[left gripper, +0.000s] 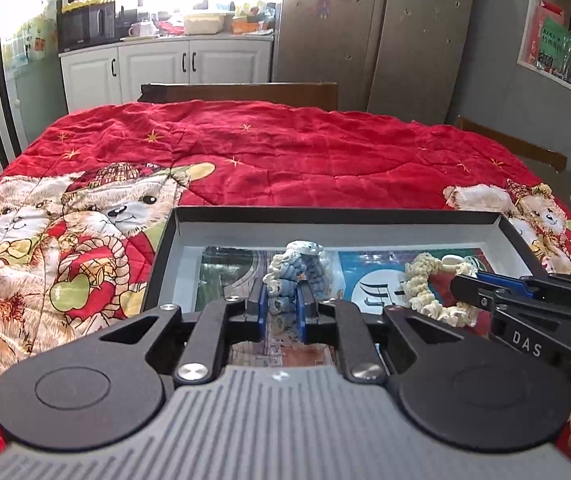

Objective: Organize objects
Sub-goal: 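Carry both scrunchies into the black tray and open the left gripper, then open the right gripper to drop the cream scrunchie inside the tray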

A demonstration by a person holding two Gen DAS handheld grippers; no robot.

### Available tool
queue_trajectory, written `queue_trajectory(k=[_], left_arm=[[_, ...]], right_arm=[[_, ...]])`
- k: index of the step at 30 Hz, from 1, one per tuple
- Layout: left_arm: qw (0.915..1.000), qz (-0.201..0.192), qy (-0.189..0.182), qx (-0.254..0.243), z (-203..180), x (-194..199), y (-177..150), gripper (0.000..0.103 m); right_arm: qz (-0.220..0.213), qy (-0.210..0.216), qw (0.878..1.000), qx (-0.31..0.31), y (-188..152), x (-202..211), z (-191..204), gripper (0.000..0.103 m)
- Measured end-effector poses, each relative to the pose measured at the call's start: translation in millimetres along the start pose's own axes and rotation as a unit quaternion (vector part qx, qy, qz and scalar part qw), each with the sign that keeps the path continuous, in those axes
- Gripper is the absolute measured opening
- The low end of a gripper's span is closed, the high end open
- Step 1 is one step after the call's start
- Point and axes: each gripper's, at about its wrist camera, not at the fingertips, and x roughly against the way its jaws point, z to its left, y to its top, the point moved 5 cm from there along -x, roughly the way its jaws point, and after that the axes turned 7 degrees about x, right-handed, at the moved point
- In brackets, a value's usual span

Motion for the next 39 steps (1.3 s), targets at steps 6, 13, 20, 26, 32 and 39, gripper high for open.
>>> queue_trajectory(k=[6,13,20,26,32,39], left_arm=[[1.0000,0.002,0.005,0.002,0,-1,-1,0.042],[0.9999,-0.013,0.004,0.009,2,9,3,0.063],[0.9985,-0.052,0.019,-0.005,0,34,7,0.081],[0.9977,-0.066,0.007,-0.012,-4,55,6,0.085],[0.9966,-0.079,-0.007,-0.025,-10,79,0,0.086],[0.9945,-0.093,-0.022,-0.042,-16,109,-13,0.089]], right_arm=[[0.003,-0.002,1.000,0.003,0,0,0,0.019],[-0.007,-0.009,1.000,0.000,2,6,-4,0.035],[-0.019,0.002,1.000,-0.006,6,26,-7,0.035],[-0.031,0.010,0.999,0.002,5,54,-4,0.036],[-0.042,0.016,0.999,0.012,3,84,1,0.035],[-0.060,0.012,0.998,0.032,-8,124,6,0.036]])
